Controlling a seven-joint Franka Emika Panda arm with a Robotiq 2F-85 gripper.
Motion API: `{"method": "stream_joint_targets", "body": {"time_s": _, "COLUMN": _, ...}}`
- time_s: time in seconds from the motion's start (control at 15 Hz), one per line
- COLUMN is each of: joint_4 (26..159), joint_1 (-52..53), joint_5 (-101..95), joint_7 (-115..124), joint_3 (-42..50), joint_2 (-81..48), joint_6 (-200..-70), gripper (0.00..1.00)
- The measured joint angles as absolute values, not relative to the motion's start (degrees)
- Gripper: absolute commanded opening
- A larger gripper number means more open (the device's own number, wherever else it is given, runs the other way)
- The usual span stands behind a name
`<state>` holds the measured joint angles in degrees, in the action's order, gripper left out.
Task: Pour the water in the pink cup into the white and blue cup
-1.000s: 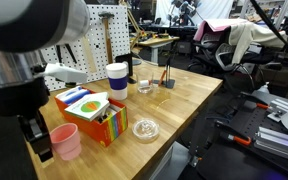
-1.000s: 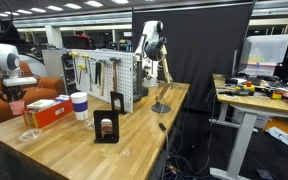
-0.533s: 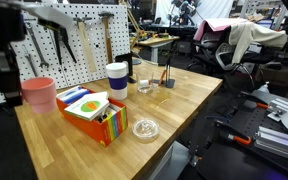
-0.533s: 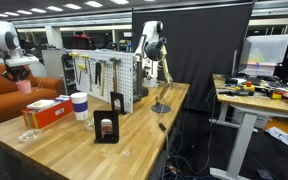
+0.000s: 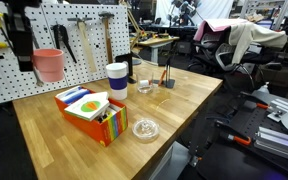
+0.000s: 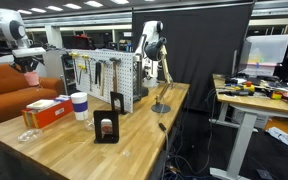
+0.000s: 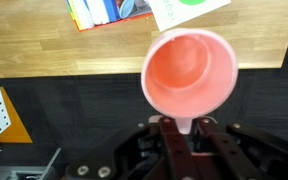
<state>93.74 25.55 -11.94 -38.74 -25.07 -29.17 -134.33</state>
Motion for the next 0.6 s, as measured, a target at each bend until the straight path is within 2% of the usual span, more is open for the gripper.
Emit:
{"method": "stream_joint_targets", "body": {"time_s": 0.13, "joint_4": 93.84, "joint_1": 25.59, "joint_5": -11.94, "joint_7": -38.74, "joint_3": -25.13, "joint_2": -29.16, "joint_6": -134.33, "gripper": 0.15}}
{"method": "stream_joint_targets", "body": {"time_s": 0.2, "joint_4": 93.84, "joint_1": 25.55, "joint_5": -11.94, "joint_7": -38.74, "joint_3": -25.13, "joint_2": -29.15, "joint_6": -134.33, "gripper": 0.04}}
{"method": "stream_joint_targets", "body": {"time_s": 0.6, "joint_4": 93.14, "joint_1": 24.89, "joint_5": -8.91, "joint_7": -42.72, "joint_3": -25.40, "joint_2": -30.45, "joint_6": -134.59, "gripper": 0.04}}
